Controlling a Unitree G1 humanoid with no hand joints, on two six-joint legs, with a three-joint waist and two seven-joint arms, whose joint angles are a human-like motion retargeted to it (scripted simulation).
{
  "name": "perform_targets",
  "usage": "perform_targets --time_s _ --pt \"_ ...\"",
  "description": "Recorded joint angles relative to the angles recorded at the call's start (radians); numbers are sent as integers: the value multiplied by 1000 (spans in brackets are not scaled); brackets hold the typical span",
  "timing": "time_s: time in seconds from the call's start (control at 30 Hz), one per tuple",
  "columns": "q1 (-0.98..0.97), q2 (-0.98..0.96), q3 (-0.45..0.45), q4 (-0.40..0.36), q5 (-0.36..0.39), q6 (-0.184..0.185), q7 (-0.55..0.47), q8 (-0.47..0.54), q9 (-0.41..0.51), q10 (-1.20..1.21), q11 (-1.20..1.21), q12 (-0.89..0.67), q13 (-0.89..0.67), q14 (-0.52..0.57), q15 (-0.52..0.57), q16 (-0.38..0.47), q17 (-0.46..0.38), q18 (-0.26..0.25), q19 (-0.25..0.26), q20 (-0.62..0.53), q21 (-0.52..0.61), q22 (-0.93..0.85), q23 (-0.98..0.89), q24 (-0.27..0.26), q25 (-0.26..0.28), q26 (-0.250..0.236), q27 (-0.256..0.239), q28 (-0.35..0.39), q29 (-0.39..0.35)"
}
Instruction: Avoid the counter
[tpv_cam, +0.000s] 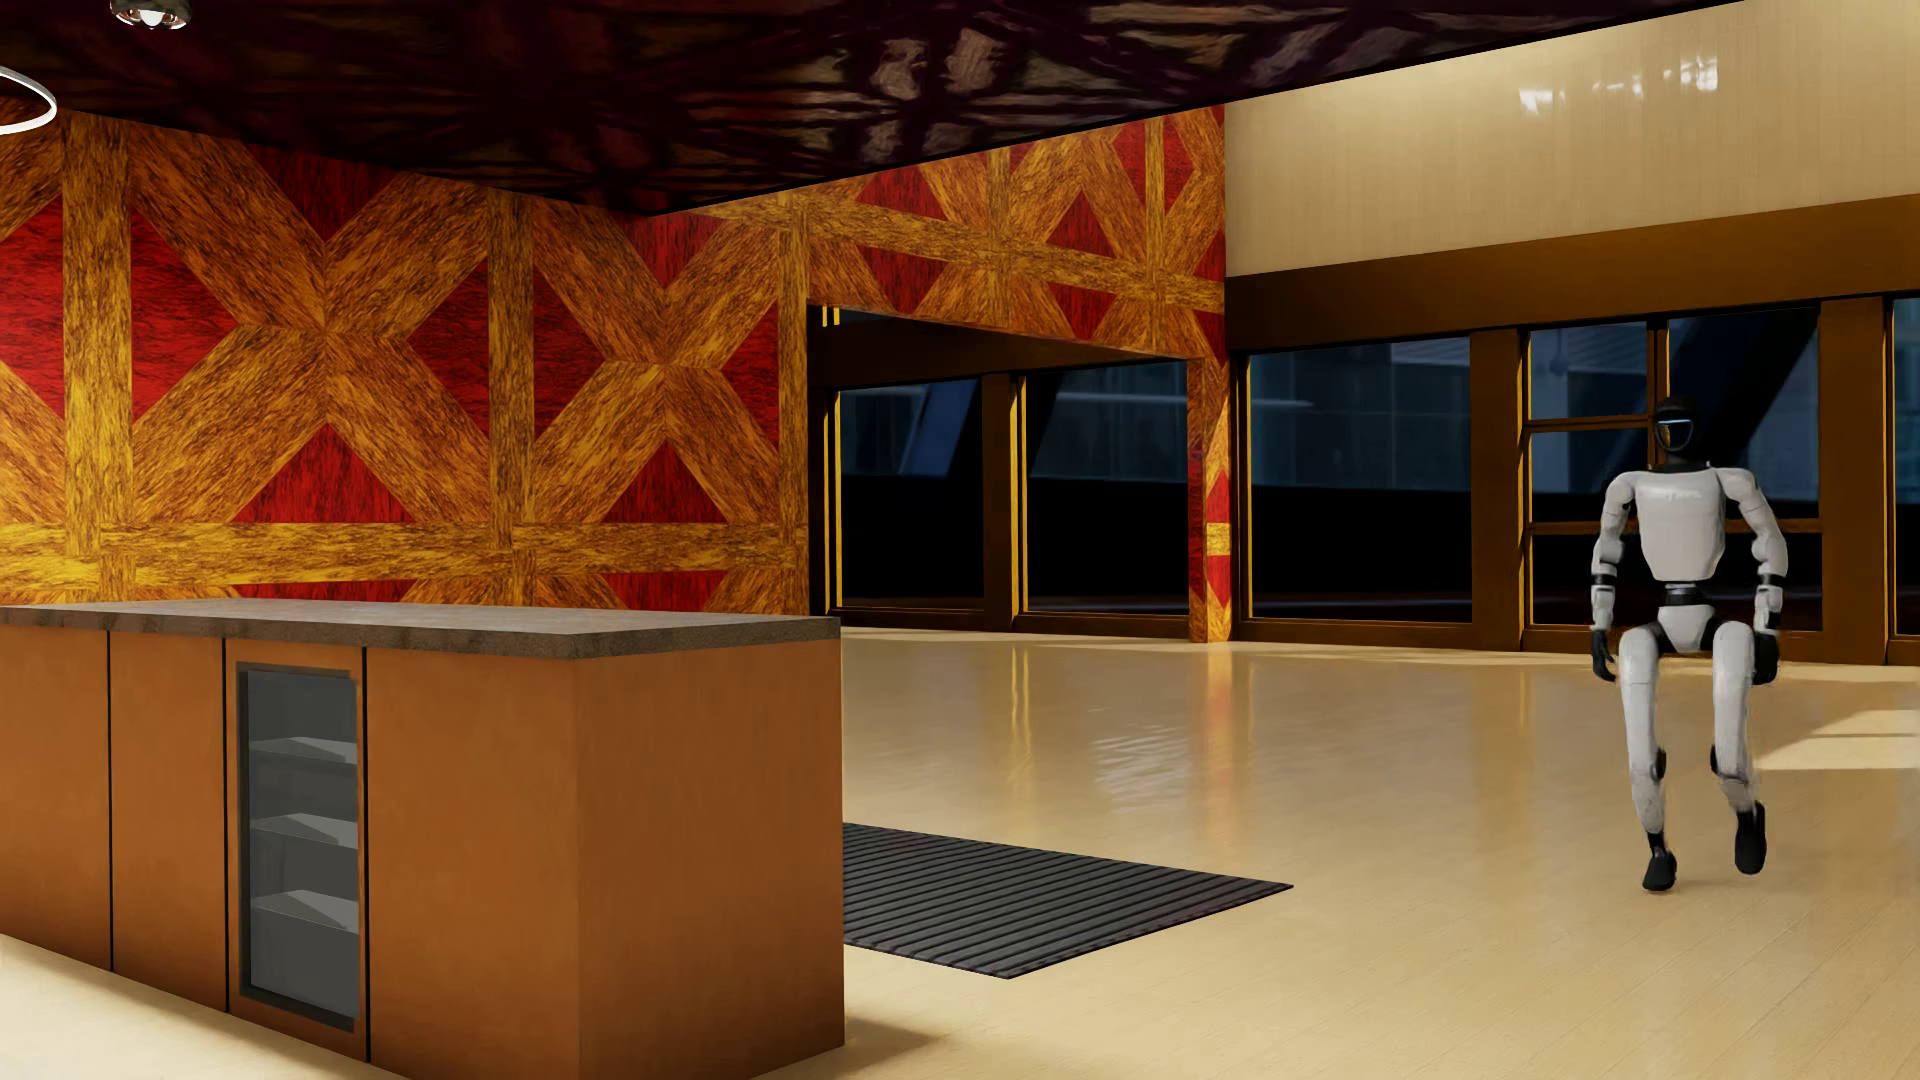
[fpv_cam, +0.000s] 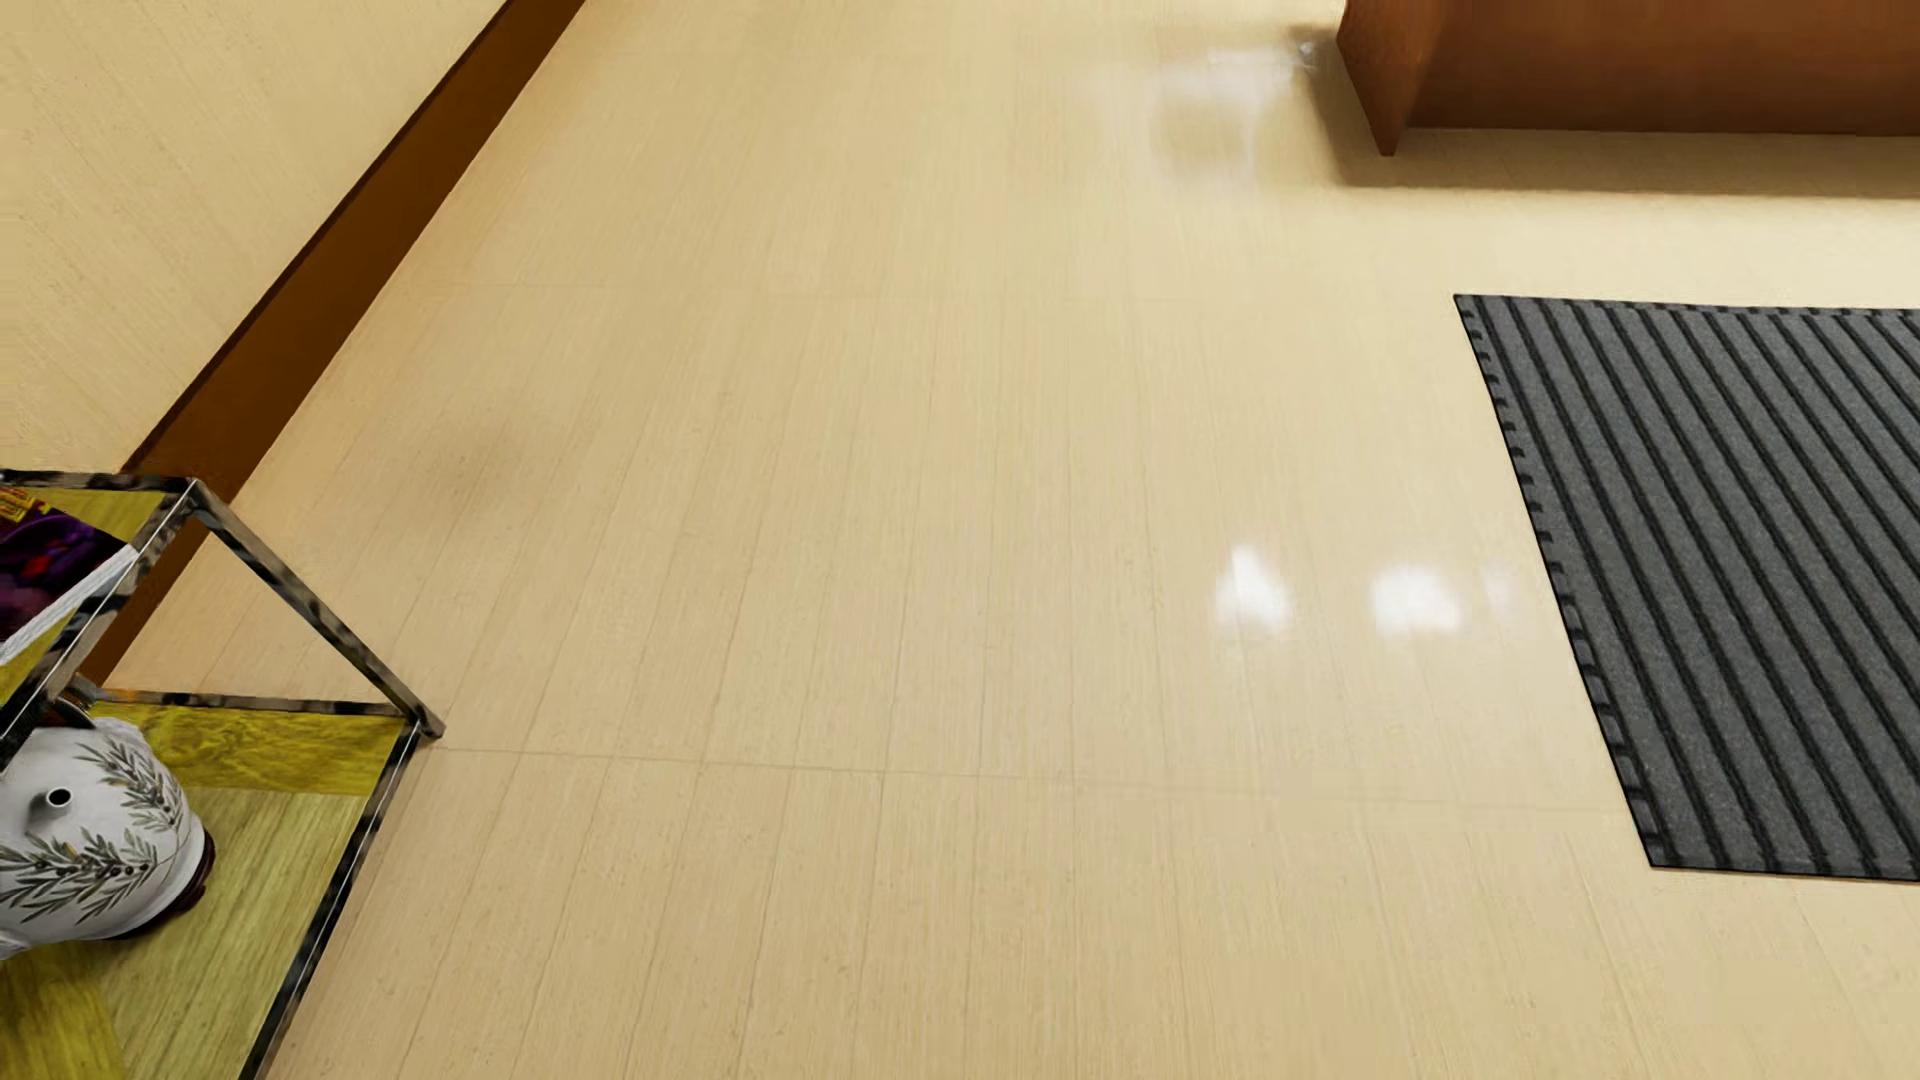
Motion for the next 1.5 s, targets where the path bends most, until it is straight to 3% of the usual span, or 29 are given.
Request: perform_targets --time_s 0.07,0.1,0.2,0.23,0.3,0.37,0.4,0.47,0.53,0.6,0.67,0.7,0.73,0.77,0.8,0.83,0.9,0.93,1.0,1.1,1.13,1.17,1.23,1.27,1.33,1.37,1.4,1.43,1.5 --pt "-131 183 98 -11 -10 -21 0 0 1 -333 -126 33 -8 113 -3 9 -12 0 0 9 -28 -5 -78 0 0 0 0 0 0" --pt "-174 262 145 -4 -15 -29 0 0 -4 -518 -174 45 -22 111 -22 12 -23 0 0 13 -23 -12 -112 0 0 0 0 0 0" --pt "-266 426 224 26 -33 -39 0 0 -21 -752 -209 62 -76 -275 -82 18 -47 0 0 21 -35 -25 -167 0 0 0 0 0 0" --pt "-286 453 249 34 -41 -43 0 0 -21 -729 -188 65 -86 -198 -68 17 -44 0 0 26 -47 -20 -161 0 0 0 0 0 0" --pt "-344 457 276 0 -90 -70 0 0 -33 -610 -57 67 -66 127 100 9 -25 0 0 20 -79 5 -119 0 0 0 0 0 0" --pt "-284 336 207 -79 -126 -91 0 0 -53 -516 266 53 -31 156 369 2 -12 0 0 -4 -57 41 -52 0 0 0 0 0 0" --pt "-222 225 170 -119 -147 -95 0 0 -59 -516 459 42 -11 110 368 -8 -12 0 0 22 -45 49 -44 0 0 0 0 0 0" --pt "-7 39 74 -140 -136 -70 0 0 -45 -600 637 10 19 -39 149 -9 -11 0 0 62 -31 38 -27 0 0 0 0 0 0" --pt "194 -123 -52 -113 -112 -19 0 0 -42 -700 521 -25 47 -190 72 14 -15 0 0 67 -31 -29 -9 0 0 0 0 0 0" --pt "387 -223 -144 -72 -116 8 0 0 -31 -793 234 -57 70 -349 99 46 -26 0 0 85 -40 -136 -8 0 0 0 0 0 0" --pt "515 -295 -191 -56 -139 7 0 0 -50 -831 -104 -105 86 -480 171 66 -22 0 0 131 -52 -191 -1 0 0 0 0 0 0" --pt "558 -323 -206 -47 -152 5 0 0 -65 -831 -319 -127 90 -505 297 73 -22 0 0 141 -45 -210 10 0 0 0 0 0 0" --pt "603 -344 -228 -27 -169 7 0 0 -71 -822 -386 -142 96 -496 354 72 -22 0 0 153 -44 -212 23 0 0 0 0 0 0" --pt "645 -368 -253 10 -171 14 0 0 -68 -794 -157 -140 101 -448 194 66 -19 0 0 183 -43 -220 37 0 0 0 0 0 0" --pt "665 -393 -266 46 -160 23 0 0 -78 -734 -47 -120 106 -353 160 55 -13 0 0 203 -35 -218 62 0 0 0 0 0 0" --pt "647 -409 -266 79 -132 41 0 0 -94 -622 60 -96 110 -191 197 32 -8 0 0 203 -28 -178 98 0 0 0 0 0 0" --pt "502 -325 -228 111 -37 66 0 0 -78 -223 167 -56 100 105 131 1 0 0 0 205 -41 -85 131 0 0 0 0 0 0" --pt "390 -238 -196 112 16 70 0 0 -60 -11 142 -47 99 92 90 -3 3 0 0 171 -57 -56 105 0 0 0 0 0 0" --pt "178 -40 -80 43 29 30 0 0 -42 137 41 -21 78 -31 66 -24 1 0 0 146 -57 -21 38 0 0 0 0 0 0" --pt "-67 235 73 -15 12 -17 0 0 -41 -291 -135 48 51 102 47 -26 -18 0 0 92 -88 17 -106 0 0 0 0 0 0" --pt "-104 322 121 -13 -4 -28 0 0 -39 -494 -173 71 36 95 23 -23 -23 0 0 87 -99 21 -143 0 0 0 0 0 0" --pt "-153 375 149 5 -1 -20 0 0 -49 -662 -192 82 9 -29 -7 -23 -33 0 0 83 -113 21 -171 0 0 0 0 0 0" --pt "-221 453 203 49 -20 -16 0 0 -61 -779 -172 100 -37 -406 -40 -16 -45 0 0 62 -147 19 -194 0 0 0 0 0 0" --pt "-244 493 230 59 -44 -24 0 0 -57 -771 -148 111 -47 -375 -8 -10 -42 0 0 53 -166 16 -185 0 0 0 0 0 0" --pt "-296 507 239 9 -117 -66 0 0 -73 -654 -1 125 -25 6 218 -9 -26 0 0 47 -193 35 -143 0 0 0 0 0 0" --pt "-295 445 218 -37 -148 -98 0 0 -82 -577 160 121 -8 114 377 -7 -18 0 0 54 -173 57 -99 0 0 0 0 0 0" --pt "-263 341 188 -79 -161 -119 0 0 -85 -527 363 106 9 118 452 -2 -18 0 0 74 -138 76 -59 0 0 0 0 0 0" --pt "-197 219 150 -120 -168 -134 0 0 -77 -525 557 83 30 79 390 -2 -20 0 0 109 -120 82 -54 0 0 0 0 0 0" --pt "25 10 32 -141 -124 -123 0 0 -55 -625 720 31 66 -58 149 8 -27 0 0 136 -70 57 -40 0 0 0 0 0 0"
